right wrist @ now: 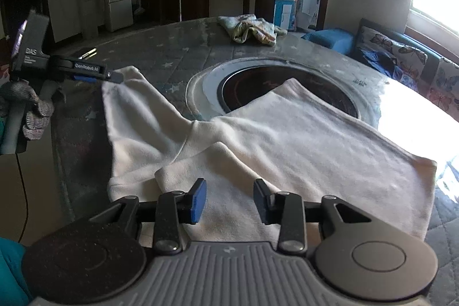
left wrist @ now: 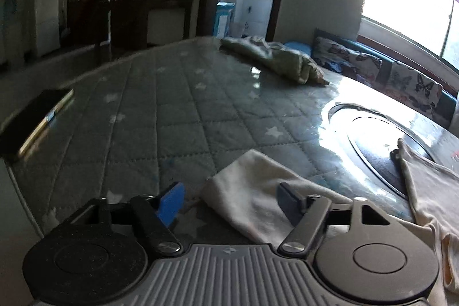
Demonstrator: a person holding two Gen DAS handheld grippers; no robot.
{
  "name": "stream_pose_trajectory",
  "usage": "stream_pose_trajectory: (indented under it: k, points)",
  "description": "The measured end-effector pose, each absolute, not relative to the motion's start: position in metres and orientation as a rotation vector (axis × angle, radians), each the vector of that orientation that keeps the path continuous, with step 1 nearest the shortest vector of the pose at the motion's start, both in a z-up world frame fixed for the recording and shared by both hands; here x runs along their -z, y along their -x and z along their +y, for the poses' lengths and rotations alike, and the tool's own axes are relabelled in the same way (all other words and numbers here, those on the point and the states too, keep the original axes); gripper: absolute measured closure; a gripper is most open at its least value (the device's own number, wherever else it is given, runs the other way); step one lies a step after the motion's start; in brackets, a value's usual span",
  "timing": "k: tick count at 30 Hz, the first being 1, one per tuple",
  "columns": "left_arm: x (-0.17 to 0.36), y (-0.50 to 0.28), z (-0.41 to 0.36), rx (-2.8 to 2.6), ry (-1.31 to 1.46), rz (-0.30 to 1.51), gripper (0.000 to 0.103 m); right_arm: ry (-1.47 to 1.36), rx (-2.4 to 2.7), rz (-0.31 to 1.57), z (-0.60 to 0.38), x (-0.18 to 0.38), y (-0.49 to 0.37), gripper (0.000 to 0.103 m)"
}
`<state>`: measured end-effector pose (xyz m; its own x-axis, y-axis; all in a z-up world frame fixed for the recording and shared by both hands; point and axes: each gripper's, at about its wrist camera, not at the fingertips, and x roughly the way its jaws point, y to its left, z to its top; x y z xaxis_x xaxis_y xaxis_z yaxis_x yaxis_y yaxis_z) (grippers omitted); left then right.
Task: Fold clothes
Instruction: 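Grasp the side edge with the left gripper, then fold the held edge over the body with the left gripper and release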
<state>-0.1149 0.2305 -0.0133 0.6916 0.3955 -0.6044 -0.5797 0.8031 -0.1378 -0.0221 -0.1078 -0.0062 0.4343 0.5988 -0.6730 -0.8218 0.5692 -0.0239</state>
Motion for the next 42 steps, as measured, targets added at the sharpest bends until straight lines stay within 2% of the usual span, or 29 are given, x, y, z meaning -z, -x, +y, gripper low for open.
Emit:
stream_pose_trajectory:
  k: [2,3,4,6,9,15,27,37,42]
  points:
    - [0.013,0.115,0.231,-0.571,0.329,0.588,0.045,0.37,-0.904,0.664,-0.11,0.004,0.023,0.064]
    - [0.014,0.115,0.231,-0.575,0.33,0.586,0.055,0.365,-0.9,0.661,-0.112,0.003,0.023,0.064]
    - [0.014,0.115,0.231,-0.578,0.331,0.584,0.061,0.359,-0.896,0.659,-0.114,0.003,0.024,0.064]
    - [0.014,0.115,0.232,-0.589,0.34,0.58,0.08,0.35,-0.889,0.653,-0.118,0.001,0.025,0.064]
    - [0.007,0.118,0.234,-0.561,0.402,0.56,0.091,0.335,-0.877,0.643,-0.125,-0.003,0.028,0.063]
    - [-0.027,0.116,0.205,-0.428,0.409,0.491,0.093,0.29,-0.831,0.617,-0.146,-0.011,0.031,0.063]
    - [-0.093,0.09,0.08,0.052,0.356,0.418,0.093,0.163,-0.69,0.564,-0.209,-0.021,0.038,0.062]
    - [-0.076,0.064,-0.012,0.374,0.306,0.492,0.091,0.083,-0.572,0.581,-0.253,-0.018,0.045,0.062]
    - [-0.056,0.067,-0.025,0.411,0.246,0.558,0.078,0.08,-0.559,0.595,-0.253,-0.013,0.043,0.062]
